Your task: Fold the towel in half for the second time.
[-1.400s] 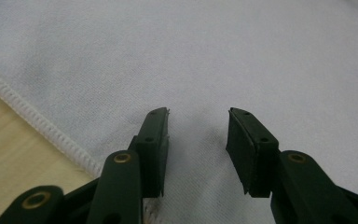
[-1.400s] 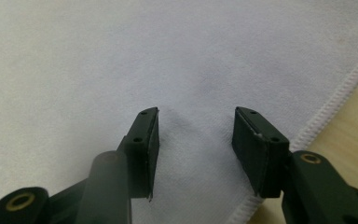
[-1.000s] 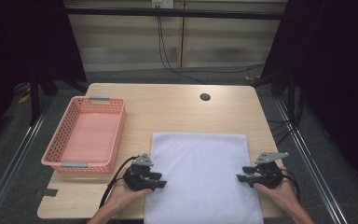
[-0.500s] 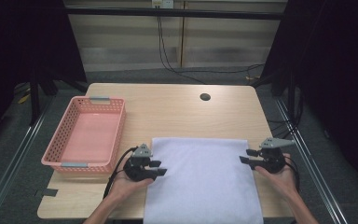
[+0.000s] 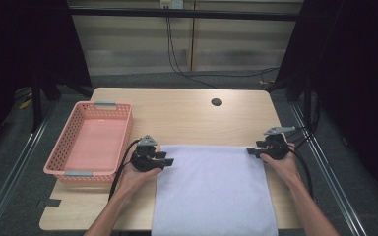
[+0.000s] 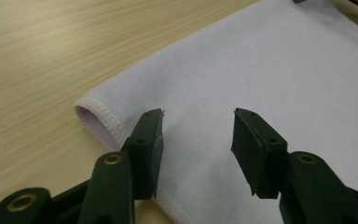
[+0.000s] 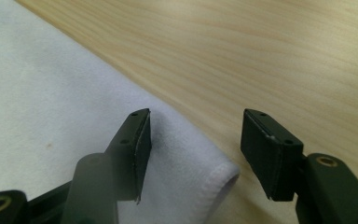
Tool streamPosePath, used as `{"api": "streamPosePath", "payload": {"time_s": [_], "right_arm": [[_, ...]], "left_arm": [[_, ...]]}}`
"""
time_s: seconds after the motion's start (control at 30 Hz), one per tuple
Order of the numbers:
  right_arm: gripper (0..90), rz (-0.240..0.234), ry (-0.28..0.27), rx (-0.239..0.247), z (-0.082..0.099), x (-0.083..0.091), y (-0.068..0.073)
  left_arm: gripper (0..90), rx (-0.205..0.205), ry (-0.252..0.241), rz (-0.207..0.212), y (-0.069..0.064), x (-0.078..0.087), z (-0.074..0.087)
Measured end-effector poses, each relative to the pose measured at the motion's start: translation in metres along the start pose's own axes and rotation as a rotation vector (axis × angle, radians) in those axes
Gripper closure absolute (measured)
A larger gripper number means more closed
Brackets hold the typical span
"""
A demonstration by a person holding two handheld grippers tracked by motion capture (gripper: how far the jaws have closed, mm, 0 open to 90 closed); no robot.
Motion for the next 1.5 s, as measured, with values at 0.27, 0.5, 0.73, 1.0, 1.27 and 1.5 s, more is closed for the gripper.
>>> {"api": "streamPosePath", "payload": {"time_s": [0.27,0.5,0.73,1.0,1.27,1.5], "right_arm": [[61.9,-0.017,0.026,0.006,0.004,0.000,0.002],[81.4,-0.054,0.029,0.008,0.007,0.005,0.005],[82.3,-0.063,0.022,0.009,0.007,0.004,0.005],[81.1,-0.051,0.017,0.011,0.007,0.004,0.005],[82.6,-0.065,0.019,-0.016,0.008,0.005,0.005],[84.1,-0.111,-0.035,-0.064,-0.001,0.020,-0.003]], "left_arm": [[45.8,0.034,-0.020,-0.025,0.017,0.000,-0.004],[39.6,0.054,-0.026,-0.076,0.027,0.008,-0.006],[38.9,0.064,0.014,-0.088,0.036,-0.002,-0.004],[39.2,0.082,0.005,-0.135,0.048,-0.004,-0.004],[64.1,0.033,0.051,-0.070,0.046,-0.016,-0.013],[84.1,0.010,-0.045,-0.009,0.031,0.004,-0.028]]}}
Point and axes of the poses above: each handheld gripper's, and its own axes: x roughly backward along the jaws, z roughly out of its underside, y roughly to its left, the point moved 5 cm from there along -x, roughly forward along the jaws, and after that the axes turned 13 degrees about z, right-handed, at the moved point
